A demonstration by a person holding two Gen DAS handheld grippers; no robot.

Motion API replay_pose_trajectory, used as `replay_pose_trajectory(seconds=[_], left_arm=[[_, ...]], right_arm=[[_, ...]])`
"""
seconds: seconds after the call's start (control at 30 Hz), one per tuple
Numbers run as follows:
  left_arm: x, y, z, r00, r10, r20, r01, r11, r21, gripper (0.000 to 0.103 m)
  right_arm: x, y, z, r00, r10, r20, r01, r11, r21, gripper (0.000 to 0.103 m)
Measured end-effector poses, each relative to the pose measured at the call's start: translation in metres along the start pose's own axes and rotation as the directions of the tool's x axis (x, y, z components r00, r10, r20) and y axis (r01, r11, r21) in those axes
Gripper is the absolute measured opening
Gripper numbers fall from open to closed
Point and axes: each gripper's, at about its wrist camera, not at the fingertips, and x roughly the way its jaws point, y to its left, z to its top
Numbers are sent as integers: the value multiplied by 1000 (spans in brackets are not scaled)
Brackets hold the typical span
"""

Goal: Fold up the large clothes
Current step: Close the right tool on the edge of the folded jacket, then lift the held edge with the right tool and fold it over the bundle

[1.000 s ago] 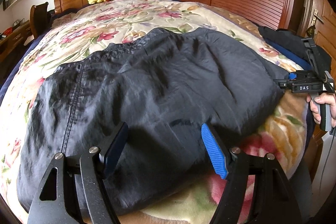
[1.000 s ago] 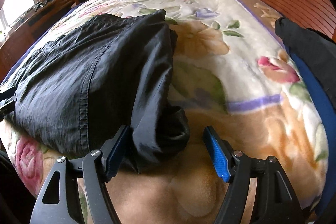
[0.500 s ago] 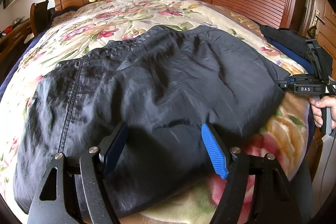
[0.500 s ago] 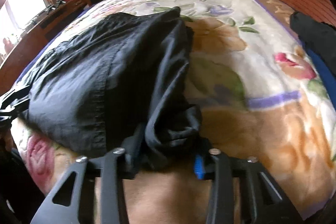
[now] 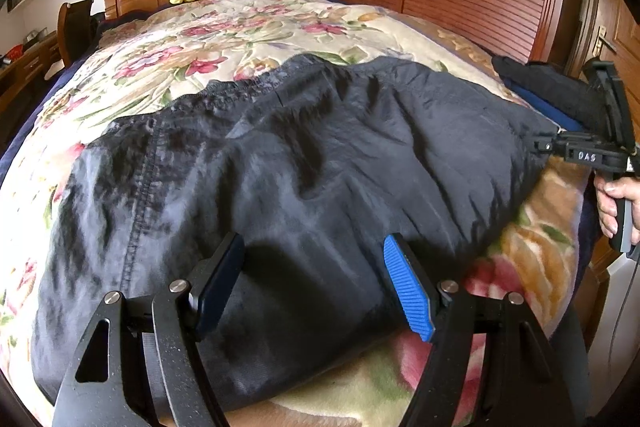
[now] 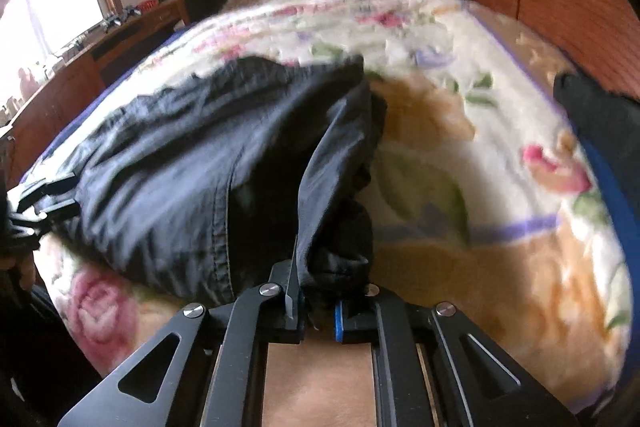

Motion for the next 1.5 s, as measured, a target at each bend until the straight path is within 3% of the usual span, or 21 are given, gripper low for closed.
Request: replay_pose_trajectory(seconds=[0.43,0.77,1.1,1.37,1.5], left_arm=[[-59,43,-1,992,8,124,0,998,-68,73],[-97,90,-20,983,56,176,-32,990,-141,73],[-123,138,-46,973,124,194,-79,972,-223,73],[-126,151,-50,970,135,200,-81,963,-258,73],[-128,148,-45,966,138,218,-82,965,-247,73]], right_arm=[[-43,51,34,993,43,112,-30,993,-112,7],[-53,152,63,972,172,162,-121,951,-286,6],[-3,249,93,939,317,136,-252,899,-359,6],[55,254,80,945,324,46,-293,900,-323,6],[82,269,73,948,314,-47,-313,896,-314,10]])
